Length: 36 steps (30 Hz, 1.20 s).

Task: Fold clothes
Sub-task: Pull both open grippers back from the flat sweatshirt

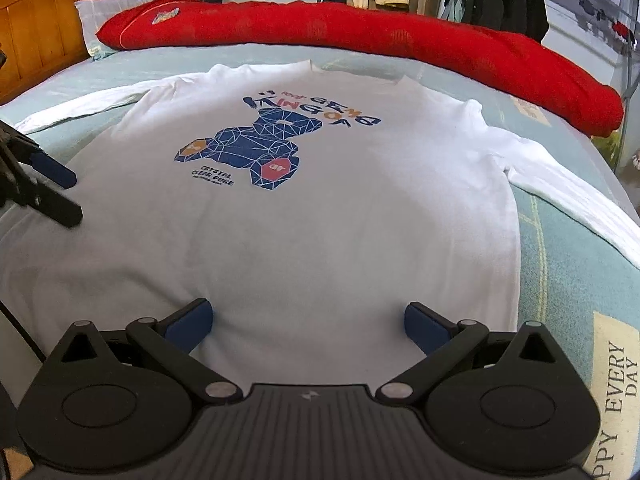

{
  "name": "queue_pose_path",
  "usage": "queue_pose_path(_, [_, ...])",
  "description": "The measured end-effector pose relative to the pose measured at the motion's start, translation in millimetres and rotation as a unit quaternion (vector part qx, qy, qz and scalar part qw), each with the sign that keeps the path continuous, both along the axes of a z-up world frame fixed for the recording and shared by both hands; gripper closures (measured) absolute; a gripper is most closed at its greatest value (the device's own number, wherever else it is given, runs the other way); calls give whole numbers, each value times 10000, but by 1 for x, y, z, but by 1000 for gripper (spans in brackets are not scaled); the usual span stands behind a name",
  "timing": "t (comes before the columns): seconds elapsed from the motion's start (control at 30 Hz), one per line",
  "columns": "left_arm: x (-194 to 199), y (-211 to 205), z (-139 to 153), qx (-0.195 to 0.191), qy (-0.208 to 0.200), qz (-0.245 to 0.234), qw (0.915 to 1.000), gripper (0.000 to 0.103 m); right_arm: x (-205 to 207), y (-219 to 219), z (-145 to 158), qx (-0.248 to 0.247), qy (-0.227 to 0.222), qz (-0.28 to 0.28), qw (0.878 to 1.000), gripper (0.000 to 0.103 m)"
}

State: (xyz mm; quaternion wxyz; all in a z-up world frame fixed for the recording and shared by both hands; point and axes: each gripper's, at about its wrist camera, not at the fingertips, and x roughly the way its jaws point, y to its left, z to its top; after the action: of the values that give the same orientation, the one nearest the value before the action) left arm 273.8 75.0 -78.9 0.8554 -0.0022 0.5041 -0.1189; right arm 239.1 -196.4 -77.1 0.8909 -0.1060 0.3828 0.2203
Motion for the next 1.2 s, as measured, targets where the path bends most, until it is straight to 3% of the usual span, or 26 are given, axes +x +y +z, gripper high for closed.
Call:
queue_pose_path(0.23, [-9,-4,-1,180,-287,91,9994,1,2,1,5,-110,224,-34,9997,0])
queue_pose_path(0.33, [-22,-6,-3,208,-624,189,9977,1,-3,-1,8,-159,289,-74,9994,0])
queue_pose_path(0.57, [-65,-10,-10,133,-1458,633,9872,1,-73,-17,-2,-19,-358,-749,9965,0])
queue_pose_path(0.67, [-75,-17,-8,379,-1582,710,9841,1,-93,-23,-8,210,-594,-1119,9917,0])
queue_pose_path(0.87, [-88,-23,-13,394,-1800,1083,9769,1,-107,-26,-16,456,-979,-1394,9843,0])
queue_pose_path(0.97, [-92,-30,-2,539,-1732,1075,9775,1,-113,-26,-18,478,-1130,-1461,9816,0])
queue_pose_path(1.1, [-91,-57,22,627,-2139,737,9720,1,-120,-26,-21,532,-1285,-1508,9787,0])
queue_pose_path(1.2, [-75,-79,16,680,-2064,544,9746,1,-126,-27,-22,552,-1376,-1418,9787,0])
